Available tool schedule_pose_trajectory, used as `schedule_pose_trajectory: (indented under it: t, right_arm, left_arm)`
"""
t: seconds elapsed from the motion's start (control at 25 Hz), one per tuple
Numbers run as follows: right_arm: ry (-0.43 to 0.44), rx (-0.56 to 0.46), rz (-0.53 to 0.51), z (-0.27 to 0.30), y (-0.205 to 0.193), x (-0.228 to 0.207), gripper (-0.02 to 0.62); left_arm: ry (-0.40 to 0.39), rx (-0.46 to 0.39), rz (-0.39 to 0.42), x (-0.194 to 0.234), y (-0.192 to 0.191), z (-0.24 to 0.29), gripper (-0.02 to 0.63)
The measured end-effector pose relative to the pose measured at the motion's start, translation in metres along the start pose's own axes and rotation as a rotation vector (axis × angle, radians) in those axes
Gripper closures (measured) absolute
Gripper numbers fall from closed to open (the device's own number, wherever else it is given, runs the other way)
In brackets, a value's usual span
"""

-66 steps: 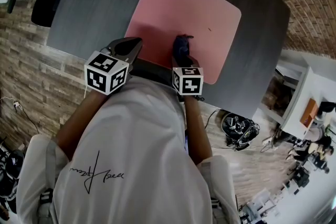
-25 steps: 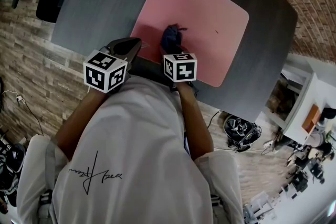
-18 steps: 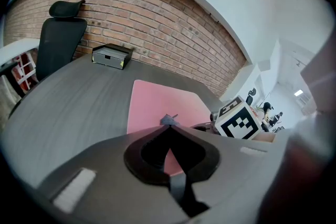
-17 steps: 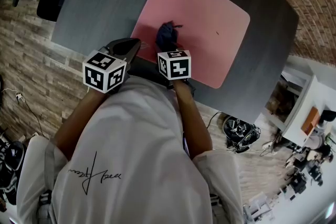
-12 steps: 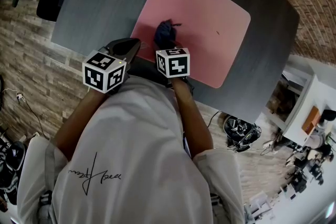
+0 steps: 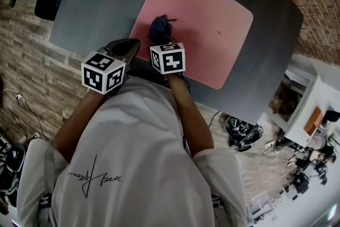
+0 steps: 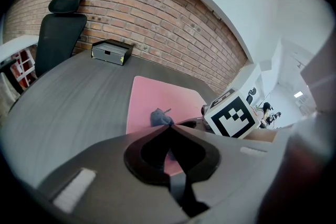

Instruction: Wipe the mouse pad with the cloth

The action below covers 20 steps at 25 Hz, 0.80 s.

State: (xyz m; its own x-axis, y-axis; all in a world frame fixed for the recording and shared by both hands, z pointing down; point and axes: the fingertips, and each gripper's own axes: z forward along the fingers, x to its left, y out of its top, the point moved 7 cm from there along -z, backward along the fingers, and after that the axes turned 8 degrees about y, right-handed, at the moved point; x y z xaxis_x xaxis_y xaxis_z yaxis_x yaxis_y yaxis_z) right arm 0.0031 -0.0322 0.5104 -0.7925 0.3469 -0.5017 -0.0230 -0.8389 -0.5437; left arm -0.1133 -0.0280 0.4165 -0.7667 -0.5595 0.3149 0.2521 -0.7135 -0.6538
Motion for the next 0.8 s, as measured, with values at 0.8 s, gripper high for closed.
schedule_pose_trajectory:
  t: [0.8]
  right_arm:
    - [-0.033, -0.026, 0.004, 0.019, 0.027, -0.006, 0.495]
  left_arm:
    - [-0.007, 0.020, -0.007, 0.001, 0.000, 0.003, 0.594]
